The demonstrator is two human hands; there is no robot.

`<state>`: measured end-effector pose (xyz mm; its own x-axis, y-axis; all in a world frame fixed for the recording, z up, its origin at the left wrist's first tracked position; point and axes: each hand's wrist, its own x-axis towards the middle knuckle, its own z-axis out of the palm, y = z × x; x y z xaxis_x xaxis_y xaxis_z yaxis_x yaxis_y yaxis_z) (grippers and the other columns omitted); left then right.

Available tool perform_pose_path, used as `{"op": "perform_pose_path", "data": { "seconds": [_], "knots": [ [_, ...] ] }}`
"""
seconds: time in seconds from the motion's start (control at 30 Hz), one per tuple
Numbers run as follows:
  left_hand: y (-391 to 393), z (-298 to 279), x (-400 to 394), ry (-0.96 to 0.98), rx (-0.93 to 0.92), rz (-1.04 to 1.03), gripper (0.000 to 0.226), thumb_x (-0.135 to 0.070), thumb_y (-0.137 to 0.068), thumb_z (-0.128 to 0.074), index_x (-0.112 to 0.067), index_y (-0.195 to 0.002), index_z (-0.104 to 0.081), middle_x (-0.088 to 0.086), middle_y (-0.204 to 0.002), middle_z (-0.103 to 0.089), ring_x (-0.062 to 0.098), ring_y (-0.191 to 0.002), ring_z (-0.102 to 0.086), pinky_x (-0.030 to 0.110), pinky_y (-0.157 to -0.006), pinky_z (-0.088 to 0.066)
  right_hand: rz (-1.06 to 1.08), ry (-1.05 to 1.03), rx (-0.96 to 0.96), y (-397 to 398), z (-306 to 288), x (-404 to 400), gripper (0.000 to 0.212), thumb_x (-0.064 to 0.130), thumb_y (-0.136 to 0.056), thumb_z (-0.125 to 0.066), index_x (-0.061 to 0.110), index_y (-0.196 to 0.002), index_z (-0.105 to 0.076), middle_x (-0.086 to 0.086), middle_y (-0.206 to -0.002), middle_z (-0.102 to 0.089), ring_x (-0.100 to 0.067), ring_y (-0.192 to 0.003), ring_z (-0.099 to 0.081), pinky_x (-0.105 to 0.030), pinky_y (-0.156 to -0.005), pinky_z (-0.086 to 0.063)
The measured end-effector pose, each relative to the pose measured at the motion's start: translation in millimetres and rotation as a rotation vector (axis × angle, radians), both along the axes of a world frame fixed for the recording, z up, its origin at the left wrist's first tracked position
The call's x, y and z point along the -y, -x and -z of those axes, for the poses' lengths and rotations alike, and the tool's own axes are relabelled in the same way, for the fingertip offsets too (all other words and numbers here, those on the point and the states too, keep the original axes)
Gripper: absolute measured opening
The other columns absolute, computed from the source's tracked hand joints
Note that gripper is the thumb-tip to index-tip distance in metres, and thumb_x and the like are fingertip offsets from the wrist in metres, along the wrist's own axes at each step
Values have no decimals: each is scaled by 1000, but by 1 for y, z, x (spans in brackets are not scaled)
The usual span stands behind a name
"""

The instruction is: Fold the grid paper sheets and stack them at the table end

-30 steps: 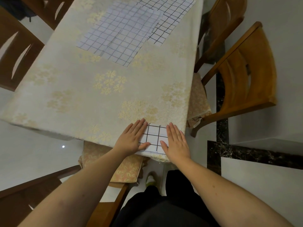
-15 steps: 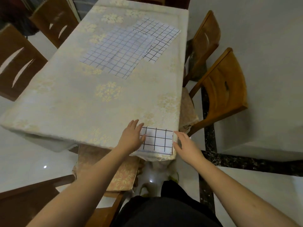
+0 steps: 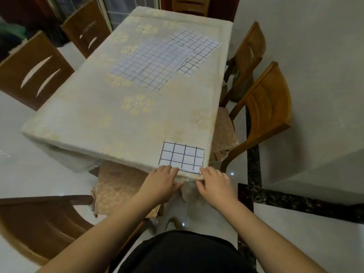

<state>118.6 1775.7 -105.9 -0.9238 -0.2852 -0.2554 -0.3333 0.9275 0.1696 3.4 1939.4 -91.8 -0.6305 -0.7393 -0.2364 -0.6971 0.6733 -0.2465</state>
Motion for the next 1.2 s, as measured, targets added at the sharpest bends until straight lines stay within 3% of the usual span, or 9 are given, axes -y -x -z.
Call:
{"op": "perform_pose_path", "data": {
  "seconds": [0.13,0.3,0.37,0.53,0.7,0.83,1.0,1.1,1.2],
  "knots": [
    [-13,-3,-27,24,59,-44,58,-56,-93,-39,-23,-142,-37,2,-141,-47,22,-131,-44,40,-102,-38,-59,27,1,-5,-3,-23,52,42,-97,-42,22,-144,-35,0,-144,-44,-19,-129,-43,-38,-109,-32],
    [-46,-20,-61,74,-18,-154,56,-59,-89,-39,-23,-130,-53,-1,-125,-60,21,-117,-57,39,-91,-48,-162,15,-21,-18,-4,-40,52,43,-98,-37,19,-144,-36,-1,-143,-45,-21,-129,-42,-37,-107,-30],
    [-62,-24,-69,73,-16,-206,54,-56,-90,-45,-23,-133,-51,0,-128,-58,21,-120,-55,39,-95,-46,-202,13,-22,-29,-3,-39,52,43,-98,-36,18,-144,-37,-2,-142,-46,-22,-128,-43,-37,-106,-30],
    [-113,-47,-76,119,28,-358,61,-58,-93,-36,-25,-145,-36,-1,-144,-45,19,-133,-41,37,-109,-33,-312,22,-4,-73,-5,-19,66,49,-87,-21,16,-135,-52,-6,-132,-58,-28,-119,-54,-43,-101,-38],
    [-177,-70,-75,172,13,-534,66,-63,-94,-28,-27,-148,-29,-1,-153,-35,19,-141,-31,41,-115,-23,-505,34,-31,-119,-21,22,51,43,-97,-36,20,-142,-42,-2,-143,-47,-25,-127,-46,-41,-105,-31],
    [-235,-77,-66,156,23,-698,66,-64,-94,-24,-27,-149,-28,-1,-155,-33,18,-142,-28,40,-115,-22,-644,67,-45,-174,-37,58,60,44,-89,-19,19,-134,-51,-2,-131,-57,-25,-114,-57,-40,-97,-41],
    [-328,-77,-52,148,37,-858,70,-65,-89,-13,-27,-141,-40,-1,-141,-49,19,-130,-44,40,-107,-33,-811,131,-40,-262,-49,102,42,34,-97,-34,22,-136,-46,1,-133,-54,-19,-119,-51,-38,-100,-38],
    [-391,-71,-47,102,31,-902,61,-60,-93,-21,-26,-140,-41,0,-140,-50,20,-128,-46,39,-106,-34,-878,144,-20,-327,-51,123,43,36,-97,-33,23,-135,-48,3,-134,-53,-17,-121,-50,-38,-103,-39],
    [-452,-62,-38,80,49,-980,71,-61,-86,-18,-22,-134,-52,4,-130,-59,25,-119,-55,42,-99,-42,-949,159,-27,-390,-50,143,47,37,-94,-32,21,-133,-52,1,-132,-56,-19,-121,-50,-38,-103,-39]
  ]
}}
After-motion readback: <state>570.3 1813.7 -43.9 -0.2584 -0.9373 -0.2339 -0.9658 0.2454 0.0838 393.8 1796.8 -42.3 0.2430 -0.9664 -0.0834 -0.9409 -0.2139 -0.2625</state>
